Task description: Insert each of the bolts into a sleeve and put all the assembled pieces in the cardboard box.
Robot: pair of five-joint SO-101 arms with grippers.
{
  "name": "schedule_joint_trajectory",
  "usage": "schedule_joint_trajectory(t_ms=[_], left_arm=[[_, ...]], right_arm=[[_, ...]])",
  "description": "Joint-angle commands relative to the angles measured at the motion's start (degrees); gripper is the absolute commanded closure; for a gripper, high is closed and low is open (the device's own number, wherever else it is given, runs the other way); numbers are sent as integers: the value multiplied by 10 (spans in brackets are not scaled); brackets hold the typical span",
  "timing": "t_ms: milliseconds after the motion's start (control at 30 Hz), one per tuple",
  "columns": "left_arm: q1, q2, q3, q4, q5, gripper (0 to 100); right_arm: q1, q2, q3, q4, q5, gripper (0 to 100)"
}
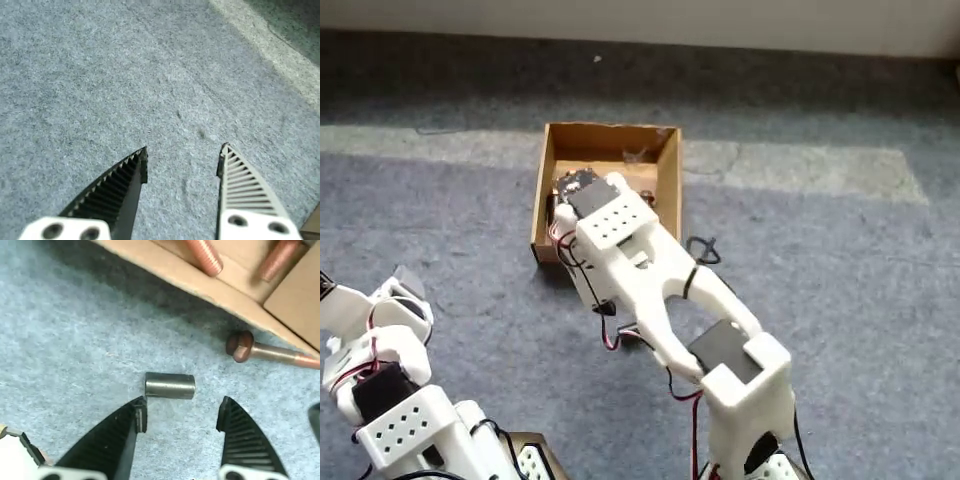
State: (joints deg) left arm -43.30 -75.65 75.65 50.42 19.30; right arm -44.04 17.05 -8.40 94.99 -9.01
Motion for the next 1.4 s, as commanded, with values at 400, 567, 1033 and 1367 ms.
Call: schedule_joint_trajectory(t_ms=[400,567,1033,1367], left_arm=[[-4,-6,-1,-11,4,755],[-2,-6,-1,-11,4,755],[-1,-6,-1,-11,4,755],[-1,-6,-1,-11,4,755]], right_arm=[[4,-145,137,10,450,783],[-20,-167,206,-19,544,783],[-24,-81,351,-242,645,783],[-14,-43,351,-267,637,804]])
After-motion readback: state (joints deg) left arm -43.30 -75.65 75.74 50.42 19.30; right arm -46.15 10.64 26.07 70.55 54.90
